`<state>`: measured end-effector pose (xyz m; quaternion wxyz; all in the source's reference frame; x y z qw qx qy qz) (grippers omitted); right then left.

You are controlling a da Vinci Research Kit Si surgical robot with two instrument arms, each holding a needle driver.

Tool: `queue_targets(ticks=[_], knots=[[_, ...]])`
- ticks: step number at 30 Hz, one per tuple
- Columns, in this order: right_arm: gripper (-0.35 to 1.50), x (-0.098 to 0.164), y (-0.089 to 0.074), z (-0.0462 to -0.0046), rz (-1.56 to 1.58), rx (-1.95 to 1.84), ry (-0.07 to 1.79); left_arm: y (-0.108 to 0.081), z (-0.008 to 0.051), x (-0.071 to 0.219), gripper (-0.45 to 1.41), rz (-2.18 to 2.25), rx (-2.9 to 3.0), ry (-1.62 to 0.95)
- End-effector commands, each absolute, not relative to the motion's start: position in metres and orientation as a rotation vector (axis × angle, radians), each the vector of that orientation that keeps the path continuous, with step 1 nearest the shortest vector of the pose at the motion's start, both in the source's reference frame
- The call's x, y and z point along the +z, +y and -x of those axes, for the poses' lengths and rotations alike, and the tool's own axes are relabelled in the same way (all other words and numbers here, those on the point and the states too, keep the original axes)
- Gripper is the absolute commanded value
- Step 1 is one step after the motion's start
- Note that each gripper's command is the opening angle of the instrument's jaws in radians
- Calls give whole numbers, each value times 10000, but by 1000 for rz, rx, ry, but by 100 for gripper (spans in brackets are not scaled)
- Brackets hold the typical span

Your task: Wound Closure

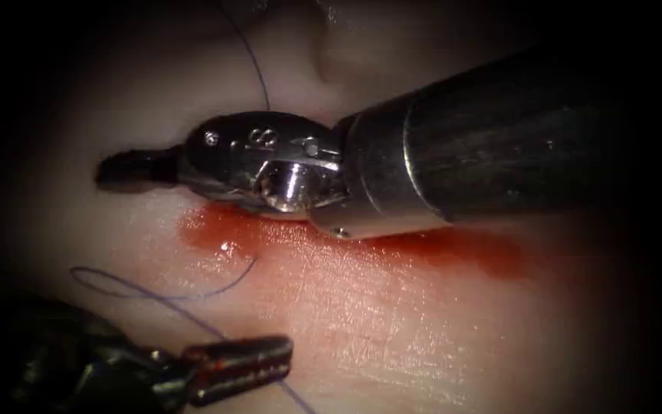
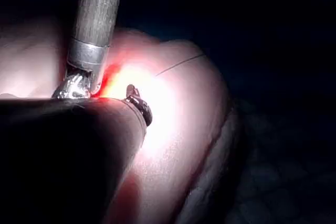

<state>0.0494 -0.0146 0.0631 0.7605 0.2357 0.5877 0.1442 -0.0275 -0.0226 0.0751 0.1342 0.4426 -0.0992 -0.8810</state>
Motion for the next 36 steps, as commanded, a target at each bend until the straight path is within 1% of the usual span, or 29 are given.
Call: queue_targets(ticks=[1,8,21,25,28,33,36], knots=[[-35,637,-163,-512,-545,290,1293,-232,280,753,-45,-1292,-2544,-279],[-35,630,-179,-522,-640,266,1364,-217,274,743,-45,-1329,-2513,-246],[-35,623,-217,-536,-840,145,1385,-198,249,726,-45,-1382,-2456,-195],[-35,619,-223,-525,-955,133,1411,-196,236,724,-45,-1395,-2433,-178],[-35,618,-224,-519,-980,122,1410,-195,231,723,-45,-1403,-2423,-170],[-35,615,-225,-489,-1061,83,1428,-193,201,723,-45,-1387,-2412,-181],[-35,613,-223,-484,-1102,95,1456,-190,197,725,-45,-1386,-2410,-182]])
